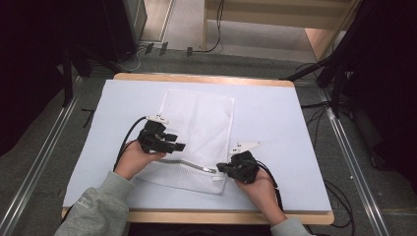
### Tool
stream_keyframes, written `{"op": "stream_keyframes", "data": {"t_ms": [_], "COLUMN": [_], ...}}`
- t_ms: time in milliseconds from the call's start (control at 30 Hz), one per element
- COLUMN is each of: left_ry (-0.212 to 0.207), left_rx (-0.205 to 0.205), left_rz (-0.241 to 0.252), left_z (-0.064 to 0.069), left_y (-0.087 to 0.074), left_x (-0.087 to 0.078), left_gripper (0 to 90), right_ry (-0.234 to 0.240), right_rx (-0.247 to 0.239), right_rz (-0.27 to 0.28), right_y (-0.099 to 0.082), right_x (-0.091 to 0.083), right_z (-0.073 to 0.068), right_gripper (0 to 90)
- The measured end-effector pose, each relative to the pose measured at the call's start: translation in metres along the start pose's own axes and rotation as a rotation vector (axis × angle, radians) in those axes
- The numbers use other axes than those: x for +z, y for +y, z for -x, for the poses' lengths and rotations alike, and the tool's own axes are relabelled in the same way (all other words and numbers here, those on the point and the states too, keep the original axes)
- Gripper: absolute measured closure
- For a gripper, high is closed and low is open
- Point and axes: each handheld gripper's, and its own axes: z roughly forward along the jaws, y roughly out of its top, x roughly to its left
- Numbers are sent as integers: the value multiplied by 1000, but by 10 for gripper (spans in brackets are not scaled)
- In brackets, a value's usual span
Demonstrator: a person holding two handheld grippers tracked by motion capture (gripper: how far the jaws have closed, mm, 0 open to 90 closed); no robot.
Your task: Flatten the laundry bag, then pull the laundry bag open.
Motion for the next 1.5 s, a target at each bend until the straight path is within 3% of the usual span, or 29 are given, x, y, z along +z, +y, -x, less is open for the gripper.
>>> {"op": "stream_keyframes", "data": {"t_ms": [267, 333, 433, 633, 967, 1500], "left_ry": [-34, -44, -53, -69, -106, -144], "left_rx": [31, 42, 48, 61, 65, 68], "left_rz": [-12, -13, -19, -34, -72, -98], "left_z": [19, 22, 26, 33, 42, 44], "left_y": [-1, 0, 0, -1, -6, -10], "left_x": [6, 7, 11, 19, 30, 43], "left_gripper": [435, 435, 436, 455, 554, 702], "right_ry": [-11, -14, -30, -15, -10, -23], "right_rx": [6, 5, -36, -19, -11, -12], "right_rz": [-41, -39, -29, -16, -18, -18], "right_y": [-6, -7, -8, -9, -9, -8], "right_x": [6, 6, 7, 8, 8, 9], "right_z": [4, 3, 1, 3, 4, 2], "right_gripper": [900, 900, 900, 900, 900, 893]}}
